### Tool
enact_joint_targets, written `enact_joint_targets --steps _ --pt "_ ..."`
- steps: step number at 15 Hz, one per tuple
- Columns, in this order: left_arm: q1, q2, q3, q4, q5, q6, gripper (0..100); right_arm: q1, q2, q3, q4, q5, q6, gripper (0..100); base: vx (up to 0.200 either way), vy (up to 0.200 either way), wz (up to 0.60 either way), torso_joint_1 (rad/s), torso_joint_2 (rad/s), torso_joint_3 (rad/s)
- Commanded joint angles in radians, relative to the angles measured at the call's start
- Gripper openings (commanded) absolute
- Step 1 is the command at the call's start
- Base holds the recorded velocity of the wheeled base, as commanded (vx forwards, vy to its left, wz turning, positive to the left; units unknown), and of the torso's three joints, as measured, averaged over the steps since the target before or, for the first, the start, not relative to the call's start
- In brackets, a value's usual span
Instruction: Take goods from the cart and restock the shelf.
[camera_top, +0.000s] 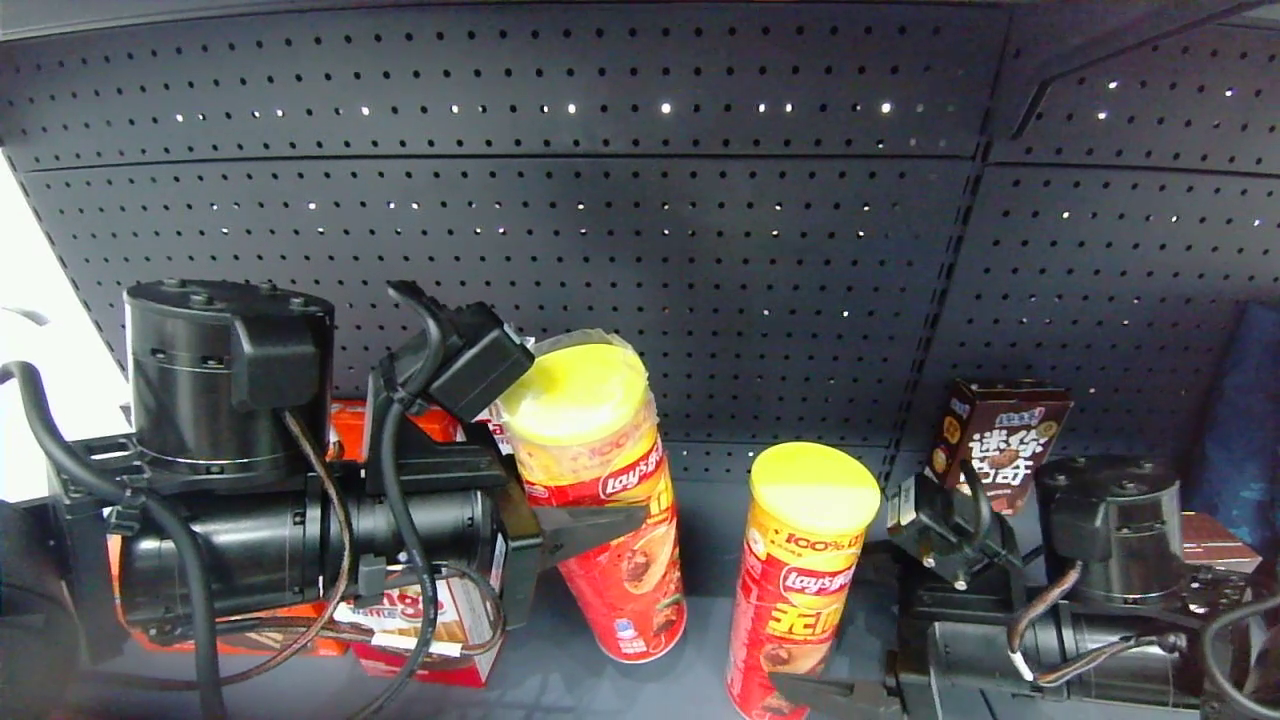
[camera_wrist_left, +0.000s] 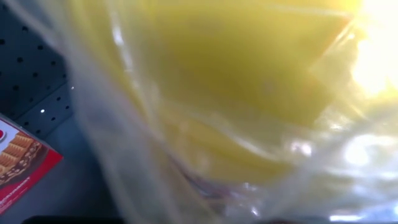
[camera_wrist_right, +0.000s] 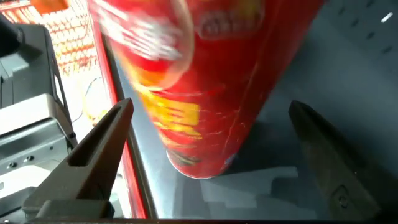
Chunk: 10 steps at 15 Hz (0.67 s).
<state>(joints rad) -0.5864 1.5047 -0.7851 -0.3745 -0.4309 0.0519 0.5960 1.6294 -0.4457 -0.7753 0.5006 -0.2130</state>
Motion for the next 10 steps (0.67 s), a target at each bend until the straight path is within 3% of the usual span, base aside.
enact_joint_targets --steps 1,10 --pt "0.000 0.002 0.001 0.000 0.000 -0.001 0 -0.004 -0.083 0.010 0.001 -0.002 0.000 100 0.000 0.000 0.00 0.000 0.00 0.000" --pt "0.000 0.000 0.010 0.003 0.000 0.000 0 -0.001 -0.385 0.002 0.097 -0.062 -0.002 100 0.000 0.000 0.00 0.000 0.00 0.000"
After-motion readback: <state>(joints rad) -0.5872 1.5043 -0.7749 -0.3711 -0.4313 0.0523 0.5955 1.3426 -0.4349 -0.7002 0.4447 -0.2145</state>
